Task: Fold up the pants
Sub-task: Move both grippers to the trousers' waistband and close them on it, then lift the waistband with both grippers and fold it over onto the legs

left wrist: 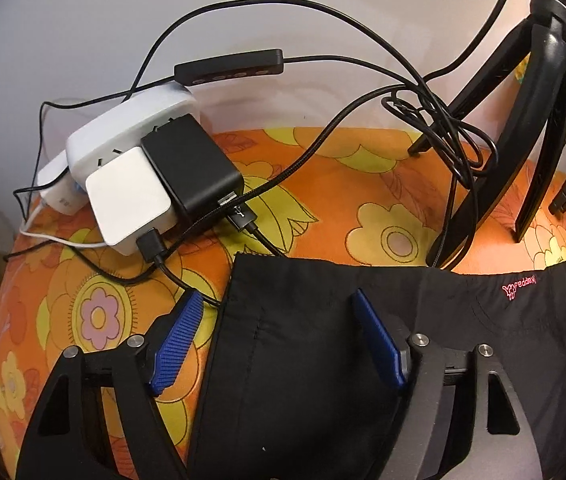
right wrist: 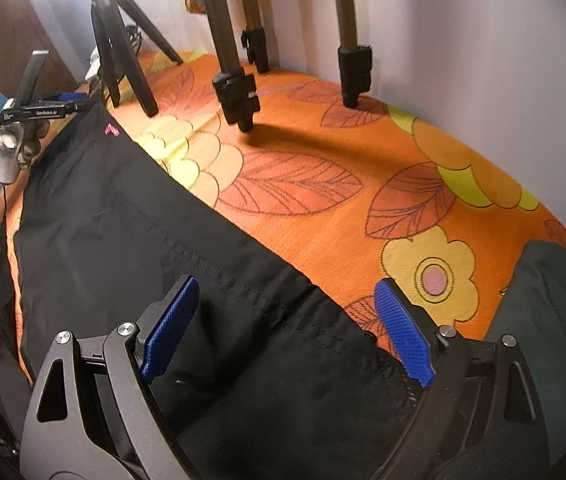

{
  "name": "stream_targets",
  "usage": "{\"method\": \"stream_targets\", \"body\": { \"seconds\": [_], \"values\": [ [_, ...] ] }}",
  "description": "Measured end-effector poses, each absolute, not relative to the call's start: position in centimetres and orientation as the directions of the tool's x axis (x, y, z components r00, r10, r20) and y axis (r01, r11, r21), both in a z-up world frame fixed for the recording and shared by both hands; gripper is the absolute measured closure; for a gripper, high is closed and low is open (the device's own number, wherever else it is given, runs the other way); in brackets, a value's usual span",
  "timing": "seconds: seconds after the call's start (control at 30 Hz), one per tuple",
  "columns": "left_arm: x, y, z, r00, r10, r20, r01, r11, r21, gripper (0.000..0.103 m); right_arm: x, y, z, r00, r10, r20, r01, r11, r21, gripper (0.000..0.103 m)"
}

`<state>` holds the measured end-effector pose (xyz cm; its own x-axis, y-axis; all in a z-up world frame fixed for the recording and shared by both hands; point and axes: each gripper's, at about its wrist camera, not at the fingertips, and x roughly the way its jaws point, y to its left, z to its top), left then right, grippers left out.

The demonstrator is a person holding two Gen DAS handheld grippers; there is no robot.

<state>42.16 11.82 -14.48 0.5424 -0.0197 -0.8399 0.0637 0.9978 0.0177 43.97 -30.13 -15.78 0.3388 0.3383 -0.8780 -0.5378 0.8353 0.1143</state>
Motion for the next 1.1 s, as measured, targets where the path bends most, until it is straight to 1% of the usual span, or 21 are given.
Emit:
{"method": "stream_targets", "body": {
  "seconds": [0.07, 0.1, 0.13, 0.2, 0.23, 0.27, 0.33, 0.4, 0.47, 0.5, 0.6, 0.67, 0.7, 0.77, 0.83, 0.93, 1.0, 1.1],
  "values": [
    [42.2, 12.0, -14.5, 0.548, -0.025, -0.836, 0.06, 0.998, 0.01, 0.03, 43.9, -29.9, -15.8, 0.342, 0.333, -0.879, -0.545, 0.832, 0.103, 0.011],
    [42.2, 12.0, -14.5, 0.552, -0.026, -0.833, 0.062, 0.998, 0.01, 0.037, 43.9, -29.9, -15.8, 0.342, 0.333, -0.879, -0.546, 0.832, 0.103, 0.011],
    [42.0, 12.0, -14.4, 0.561, -0.026, -0.828, 0.068, 0.998, 0.015, 0.05, 43.9, -29.9, -15.8, 0.342, 0.333, -0.879, -0.546, 0.831, 0.102, 0.011],
    [41.8, 11.5, -14.3, 0.575, 0.013, -0.818, 0.07, 0.995, 0.065, 0.066, 43.8, -29.9, -15.9, 0.346, 0.333, -0.877, -0.55, 0.83, 0.098, 0.011],
    [41.8, 11.3, -14.4, 0.577, 0.041, -0.816, 0.072, 0.992, 0.101, 0.071, 43.7, -29.8, -15.9, 0.349, 0.327, -0.878, -0.552, 0.829, 0.089, 0.011],
    [41.7, 11.2, -14.4, 0.582, 0.05, -0.812, 0.072, 0.991, 0.113, 0.073, 43.5, -29.6, -15.9, 0.354, 0.317, -0.88, -0.556, 0.828, 0.075, 0.011],
    [41.6, 11.3, -14.4, 0.585, 0.056, -0.809, 0.067, 0.991, 0.117, 0.083, 43.1, -29.0, -15.9, 0.36, 0.308, -0.881, -0.57, 0.82, 0.054, 0.013],
    [41.6, 11.6, -14.3, 0.586, 0.055, -0.808, 0.057, 0.992, 0.109, 0.086, 42.8, -28.7, -15.9, 0.364, 0.304, -0.88, -0.579, 0.814, 0.042, 0.017],
    [41.5, 11.8, -14.2, 0.586, 0.055, -0.808, 0.053, 0.993, 0.106, 0.089, 42.5, -28.5, -15.8, 0.376, 0.291, -0.88, -0.585, 0.811, 0.019, 0.025],
    [41.5, 11.8, -14.2, 0.588, 0.057, -0.807, 0.053, 0.993, 0.109, 0.094, 42.5, -28.5, -15.8, 0.382, 0.285, -0.879, -0.584, 0.811, 0.009, 0.027],
    [41.3, 11.4, -14.2, 0.597, 0.075, -0.798, 0.064, 0.988, 0.141, 0.099, 42.3, -28.7, -15.6, 0.391, 0.285, -0.875, -0.578, 0.816, 0.008, 0.038],
    [41.5, 11.2, -14.3, 0.61, 0.074, -0.789, 0.073, 0.986, 0.149, 0.1, 42.1, -28.8, -15.4, 0.395, 0.29, -0.872, -0.577, 0.817, 0.01, 0.052],
    [41.1, 11.1, -14.1, 0.62, 0.077, -0.781, 0.076, 0.985, 0.157, 0.101, 41.9, -28.8, -15.4, 0.398, 0.289, -0.871, -0.578, 0.816, 0.006, 0.055],
    [40.8, 10.9, -13.9, 0.625, 0.068, -0.778, 0.086, 0.984, 0.155, 0.102, 41.5, -28.7, -15.3, 0.393, 0.297, -0.87, -0.588, 0.809, 0.011, 0.072],
    [41.1, 10.7, -14.1, 0.63, 0.087, -0.772, 0.08, 0.981, 0.175, 0.102, 41.3, -28.3, -15.2, 0.396, 0.29, -0.871, -0.595, 0.804, -0.003, 0.079],
    [40.7, 10.9, -13.8, 0.64, 0.076, -0.764, 0.078, 0.983, 0.163, 0.103, 41.0, -27.9, -15.1, 0.402, 0.282, -0.871, -0.598, 0.801, -0.016, 0.085],
    [40.0, 11.1, -13.3, 0.645, 0.062, -0.761, 0.081, 0.985, 0.149, 0.103, 41.1, -27.7, -15.1, 0.4, 0.282, -0.872, -0.596, 0.803, -0.014, 0.085],
    [40.4, 11.8, -13.1, 0.616, 0.029, -0.787, 0.076, 0.992, 0.096, 0.101, 41.4, -27.8, -15.0, 0.383, 0.291, -0.877, -0.591, 0.806, 0.009, 0.085]
  ]
}}
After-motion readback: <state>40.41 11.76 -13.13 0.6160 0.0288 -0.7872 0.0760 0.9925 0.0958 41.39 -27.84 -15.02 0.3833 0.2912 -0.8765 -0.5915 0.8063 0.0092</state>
